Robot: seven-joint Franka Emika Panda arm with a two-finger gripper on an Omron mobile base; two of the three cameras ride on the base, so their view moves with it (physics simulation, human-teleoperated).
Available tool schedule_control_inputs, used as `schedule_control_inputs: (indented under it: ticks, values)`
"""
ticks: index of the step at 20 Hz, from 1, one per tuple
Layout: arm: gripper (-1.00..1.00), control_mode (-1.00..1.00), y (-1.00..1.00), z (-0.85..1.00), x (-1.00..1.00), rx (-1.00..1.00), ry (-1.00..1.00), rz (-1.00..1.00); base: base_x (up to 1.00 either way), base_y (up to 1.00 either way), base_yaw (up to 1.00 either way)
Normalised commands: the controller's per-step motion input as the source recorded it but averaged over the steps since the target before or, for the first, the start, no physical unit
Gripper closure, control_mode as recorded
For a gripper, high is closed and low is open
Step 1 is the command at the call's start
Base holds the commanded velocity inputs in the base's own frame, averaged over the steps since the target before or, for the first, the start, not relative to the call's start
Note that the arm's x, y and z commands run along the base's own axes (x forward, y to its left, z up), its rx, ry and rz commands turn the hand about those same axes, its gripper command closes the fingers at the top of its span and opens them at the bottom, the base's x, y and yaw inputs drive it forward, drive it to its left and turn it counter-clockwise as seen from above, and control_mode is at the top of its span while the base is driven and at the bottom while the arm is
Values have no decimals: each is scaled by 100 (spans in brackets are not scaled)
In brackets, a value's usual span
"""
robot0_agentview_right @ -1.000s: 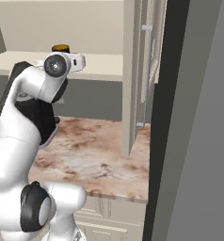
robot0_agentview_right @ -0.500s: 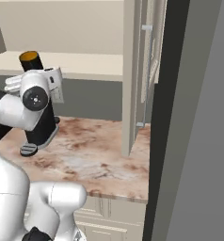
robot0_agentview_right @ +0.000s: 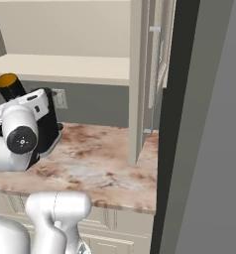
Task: Open the cabinet directly in front. Then move the beer and the mug to the dining counter with the jar on it.
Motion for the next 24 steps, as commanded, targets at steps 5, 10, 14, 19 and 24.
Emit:
schedule_control_inputs:
  ticks: [5, 10, 14, 19, 24]
  values:
    - [100, -100, 0, -2, -12, -2, -4, 2, 0, 0, 0]
    - [100, -100, 0, -1, 0, 0, 3, 0, 0, 0, 0]
    - [100, -100, 4, -1, -3, 0, 0, 0, 0, 0, 0]
    - [100, 100, 0, 0, 0, 0, 0, 0, -57, 38, 44]
    - [100, 100, 0, 0, 0, 0, 0, 0, -56, 23, 83]
